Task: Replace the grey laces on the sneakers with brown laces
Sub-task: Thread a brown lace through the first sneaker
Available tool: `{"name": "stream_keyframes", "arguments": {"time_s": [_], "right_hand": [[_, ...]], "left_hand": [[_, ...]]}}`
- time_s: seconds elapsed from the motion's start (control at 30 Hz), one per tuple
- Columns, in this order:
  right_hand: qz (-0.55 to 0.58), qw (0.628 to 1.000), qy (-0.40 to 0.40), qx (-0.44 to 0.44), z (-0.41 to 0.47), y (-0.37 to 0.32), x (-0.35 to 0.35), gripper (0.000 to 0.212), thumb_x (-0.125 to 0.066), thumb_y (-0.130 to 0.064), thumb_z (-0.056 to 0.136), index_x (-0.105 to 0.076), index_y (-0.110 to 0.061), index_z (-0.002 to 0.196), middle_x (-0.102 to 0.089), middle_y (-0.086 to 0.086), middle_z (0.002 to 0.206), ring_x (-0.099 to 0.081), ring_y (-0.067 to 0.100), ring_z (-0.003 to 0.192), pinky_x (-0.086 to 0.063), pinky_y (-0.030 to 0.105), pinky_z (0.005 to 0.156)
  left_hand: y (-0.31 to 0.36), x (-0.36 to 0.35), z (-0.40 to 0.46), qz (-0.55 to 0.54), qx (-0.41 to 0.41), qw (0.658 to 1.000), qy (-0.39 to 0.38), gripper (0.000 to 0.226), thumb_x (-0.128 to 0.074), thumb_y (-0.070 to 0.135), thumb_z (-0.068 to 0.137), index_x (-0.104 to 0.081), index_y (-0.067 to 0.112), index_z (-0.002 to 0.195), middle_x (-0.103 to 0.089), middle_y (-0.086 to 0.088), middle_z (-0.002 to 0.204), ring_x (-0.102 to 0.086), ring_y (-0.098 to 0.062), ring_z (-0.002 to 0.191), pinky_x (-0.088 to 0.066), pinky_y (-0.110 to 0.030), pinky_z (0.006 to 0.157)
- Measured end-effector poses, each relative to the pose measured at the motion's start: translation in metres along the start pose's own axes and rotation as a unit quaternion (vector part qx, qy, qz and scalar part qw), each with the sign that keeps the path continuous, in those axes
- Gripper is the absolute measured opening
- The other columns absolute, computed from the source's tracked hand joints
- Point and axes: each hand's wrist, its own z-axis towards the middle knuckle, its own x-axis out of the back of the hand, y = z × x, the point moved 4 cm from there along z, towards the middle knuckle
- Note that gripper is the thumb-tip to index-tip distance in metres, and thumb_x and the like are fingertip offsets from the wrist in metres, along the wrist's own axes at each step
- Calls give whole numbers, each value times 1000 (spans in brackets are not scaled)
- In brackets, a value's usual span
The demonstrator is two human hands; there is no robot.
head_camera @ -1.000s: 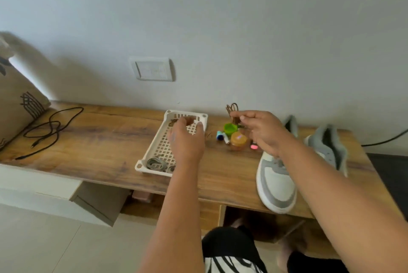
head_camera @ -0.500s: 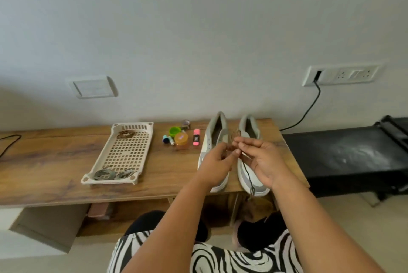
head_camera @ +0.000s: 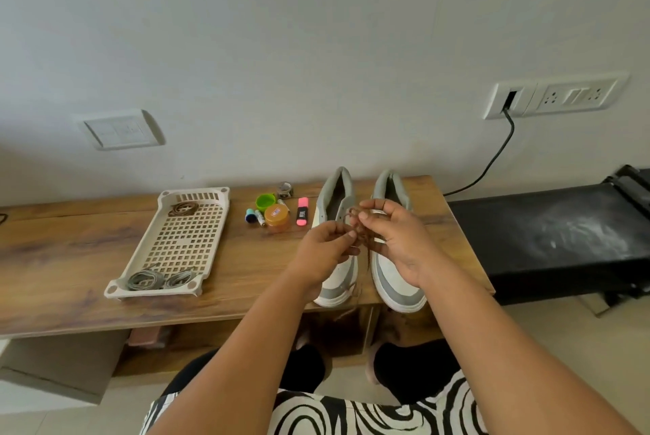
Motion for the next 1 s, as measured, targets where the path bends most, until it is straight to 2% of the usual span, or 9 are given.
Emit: {"name": "stream_keyframes", "arguments": {"time_s": [0.1,0.23,0.37,0.5,0.63,0.7,0.77,0.87,1.0], "right_hand": [[-29,999,30,18,5,-3,8,13,-59,-6,96,-64,-15,104,-74,1,92,-68,12,86,-53,27,77],[-176,971,153,43,13,-5,34,14,-61,-12,95,-65,-25,95,-68,-4,100,-62,14,96,-49,25,72],[-435,885,162,36,18,4,39,24,-61,-28,95,-58,-37,116,-45,-1,134,-38,24,129,-40,36,98],[-366,927,-2,81,17,15,3,41,-60,-19,96,-51,-40,130,-48,-11,140,-41,13,131,-37,36,109],[-330,935,-98,81,16,22,-19,31,-57,-24,98,-53,-49,116,-65,-18,109,-61,9,111,-48,36,100],[-370,919,-105,84,12,20,-20,15,-53,-28,100,-62,-34,111,-66,-10,92,-63,8,92,-51,21,82],[-387,914,-88,82,11,17,-15,21,-48,-33,102,-68,-25,104,-61,0,81,-57,10,76,-47,17,65],[-377,923,-5,79,15,11,3,27,-46,-39,101,-69,-28,92,-65,17,88,-58,26,78,-47,33,70],[-367,926,26,80,18,6,17,22,-53,-35,99,-71,-26,91,-70,0,92,-62,18,89,-46,30,76]], "left_hand": [[-1,11,4,-44,-2,998,34,11,-55,9,99,-64,8,94,-67,-7,83,-63,-17,79,-52,-22,69],[5,34,9,-50,-52,983,166,15,-58,12,98,-67,16,87,-68,-2,81,-60,-14,79,-48,-27,74],[12,40,10,-75,-90,983,144,10,-62,14,96,-72,16,95,-66,-2,87,-59,-15,85,-48,-28,80],[19,28,7,-111,-107,987,44,16,-53,12,100,-70,10,101,-68,-4,94,-61,-15,89,-49,-33,85],[26,26,3,-129,-112,985,4,21,-47,15,102,-67,9,105,-69,6,83,-62,-8,78,-49,-23,72],[27,33,4,-158,-106,982,12,23,-47,18,102,-69,11,103,-61,11,72,-48,-7,68,-39,-21,65],[29,42,6,-249,-97,963,31,26,-45,21,102,-69,12,97,-53,6,68,-43,-9,65,-38,-21,61],[35,61,7,-367,-97,922,72,30,-42,29,103,-63,15,87,-58,3,72,-55,-9,66,-43,-23,63],[32,84,6,-451,-95,880,112,37,-41,40,103,-52,19,75,-62,2,71,-61,-12,71,-47,-27,71]]}}
